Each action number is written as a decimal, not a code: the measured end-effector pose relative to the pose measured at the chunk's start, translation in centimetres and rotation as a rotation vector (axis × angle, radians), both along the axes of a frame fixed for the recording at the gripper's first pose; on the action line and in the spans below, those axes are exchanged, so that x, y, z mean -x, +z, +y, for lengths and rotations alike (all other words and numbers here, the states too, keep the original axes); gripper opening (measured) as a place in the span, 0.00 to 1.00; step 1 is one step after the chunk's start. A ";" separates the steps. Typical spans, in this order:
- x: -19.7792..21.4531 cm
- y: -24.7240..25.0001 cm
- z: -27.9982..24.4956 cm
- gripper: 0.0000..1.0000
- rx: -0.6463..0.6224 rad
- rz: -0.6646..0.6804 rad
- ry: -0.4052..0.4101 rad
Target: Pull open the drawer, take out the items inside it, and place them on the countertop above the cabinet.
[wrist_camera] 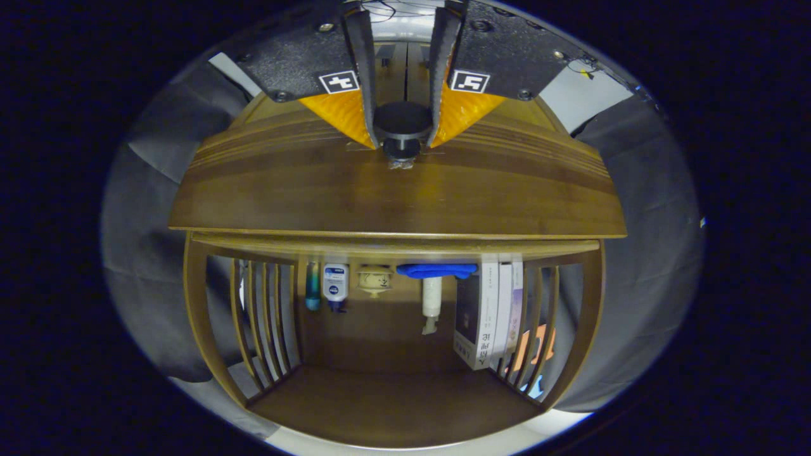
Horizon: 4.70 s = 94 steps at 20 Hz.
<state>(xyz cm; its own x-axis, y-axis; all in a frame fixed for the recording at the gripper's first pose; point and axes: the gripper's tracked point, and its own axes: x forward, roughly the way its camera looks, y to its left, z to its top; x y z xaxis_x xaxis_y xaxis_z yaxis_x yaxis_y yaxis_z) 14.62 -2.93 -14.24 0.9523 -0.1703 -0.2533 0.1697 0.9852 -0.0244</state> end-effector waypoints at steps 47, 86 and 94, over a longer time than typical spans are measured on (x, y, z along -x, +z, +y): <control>15.5 9.5 5.3 0.97 -0.053 0.086 0.304; 3.2 -2.3 1.6 0.57 -0.182 1.087 0.056; 3.2 0.8 1.3 0.41 -0.237 1.017 0.089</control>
<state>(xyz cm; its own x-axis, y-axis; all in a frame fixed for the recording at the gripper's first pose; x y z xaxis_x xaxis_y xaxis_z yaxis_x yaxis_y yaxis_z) 11.46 -1.60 -13.42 0.2779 0.0487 -0.9594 0.1038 0.9914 0.0804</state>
